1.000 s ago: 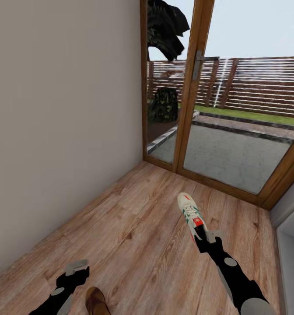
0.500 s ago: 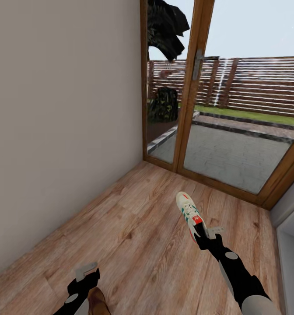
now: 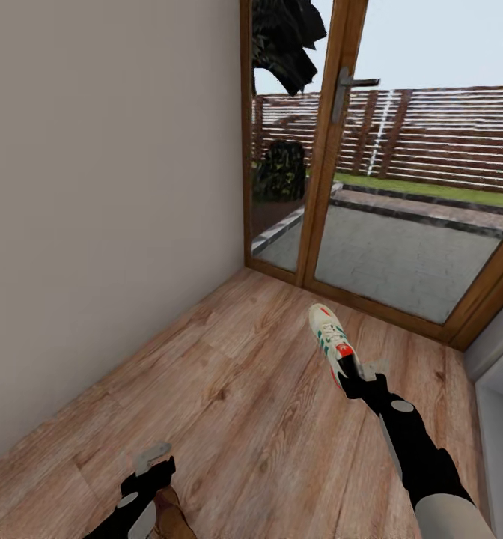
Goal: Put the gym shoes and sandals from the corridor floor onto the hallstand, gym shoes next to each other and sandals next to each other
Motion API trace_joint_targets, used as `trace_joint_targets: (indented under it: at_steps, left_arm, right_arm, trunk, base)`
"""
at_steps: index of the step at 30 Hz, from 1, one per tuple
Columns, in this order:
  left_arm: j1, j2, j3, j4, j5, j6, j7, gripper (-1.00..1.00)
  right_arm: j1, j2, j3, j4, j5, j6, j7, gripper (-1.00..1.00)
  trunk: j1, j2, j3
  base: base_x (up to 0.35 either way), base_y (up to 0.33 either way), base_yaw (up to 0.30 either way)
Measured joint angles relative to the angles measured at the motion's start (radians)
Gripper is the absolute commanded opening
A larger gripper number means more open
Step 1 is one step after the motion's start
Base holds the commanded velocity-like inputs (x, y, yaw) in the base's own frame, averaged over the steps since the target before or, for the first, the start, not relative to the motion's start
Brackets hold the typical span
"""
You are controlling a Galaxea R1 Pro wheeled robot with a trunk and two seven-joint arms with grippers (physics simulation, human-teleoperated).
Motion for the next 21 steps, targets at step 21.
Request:
trace_joint_targets:
  at_steps: [21]
  left_arm:
    - [0.005,-0.024,0.011,0.012,0.007,0.013,0.002,1.00]
  right_arm:
    - [0.000,-0.003,-0.003,-0.050,0.005,0.028,0.056,-1.00]
  trunk:
    - [0.081,-0.147,-0.099]
  base:
    - [0.000,0.000,0.000]
